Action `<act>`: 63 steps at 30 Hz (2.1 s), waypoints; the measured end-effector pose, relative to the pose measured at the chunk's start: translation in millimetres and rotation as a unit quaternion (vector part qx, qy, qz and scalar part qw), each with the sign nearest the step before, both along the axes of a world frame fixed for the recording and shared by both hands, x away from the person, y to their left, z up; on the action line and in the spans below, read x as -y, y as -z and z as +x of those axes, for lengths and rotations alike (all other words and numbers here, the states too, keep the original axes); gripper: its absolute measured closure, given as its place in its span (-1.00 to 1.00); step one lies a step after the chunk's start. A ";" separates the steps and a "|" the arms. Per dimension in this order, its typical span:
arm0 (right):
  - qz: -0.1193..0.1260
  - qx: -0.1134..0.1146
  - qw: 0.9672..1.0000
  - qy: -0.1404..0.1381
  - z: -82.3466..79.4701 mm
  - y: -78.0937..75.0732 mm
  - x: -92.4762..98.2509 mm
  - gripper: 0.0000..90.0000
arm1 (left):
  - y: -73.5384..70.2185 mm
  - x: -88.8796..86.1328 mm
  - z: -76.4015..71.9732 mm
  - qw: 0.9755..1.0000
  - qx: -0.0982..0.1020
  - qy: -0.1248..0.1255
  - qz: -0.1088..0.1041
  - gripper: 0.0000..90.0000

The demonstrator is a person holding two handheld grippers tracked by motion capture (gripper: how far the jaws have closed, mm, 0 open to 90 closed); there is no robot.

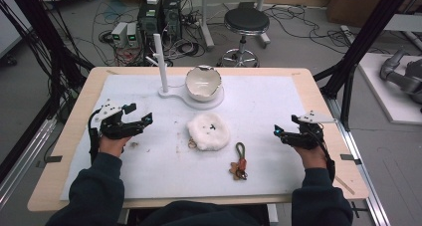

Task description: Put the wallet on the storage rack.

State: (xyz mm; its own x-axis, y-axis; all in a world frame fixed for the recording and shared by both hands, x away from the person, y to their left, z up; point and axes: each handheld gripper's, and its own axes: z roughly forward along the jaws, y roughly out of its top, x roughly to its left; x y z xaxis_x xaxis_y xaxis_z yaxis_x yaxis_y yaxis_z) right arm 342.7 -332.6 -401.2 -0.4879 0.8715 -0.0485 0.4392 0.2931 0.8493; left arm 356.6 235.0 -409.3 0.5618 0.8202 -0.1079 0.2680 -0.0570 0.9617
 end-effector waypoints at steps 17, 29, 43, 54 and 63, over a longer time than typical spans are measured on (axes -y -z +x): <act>0.002 -0.009 1.000 -0.011 -0.8 4.7 -3.2 -0.52 | 4.8 65.3 20.2 0.995 -0.051 0.088 0.011 -0.53; 0.081 -0.053 0.992 -0.081 13.3 9.3 -58.0 -0.38 | 10.8 99.1 24.8 0.989 -0.074 0.111 0.061 -0.51; 0.015 -0.172 0.969 -0.178 39.8 44.2 -147.6 0.27 | 13.4 95.4 26.1 0.987 -0.098 0.110 0.070 -0.44; -0.060 -0.028 0.961 -0.270 18.1 13.3 -145.4 0.79 | 11.7 90.5 26.3 0.985 -0.101 0.133 0.031 -0.41; -0.023 0.008 0.942 -0.335 13.9 3.3 -141.8 0.80 | 14.2 101.1 24.0 0.980 -0.099 0.174 0.017 -0.37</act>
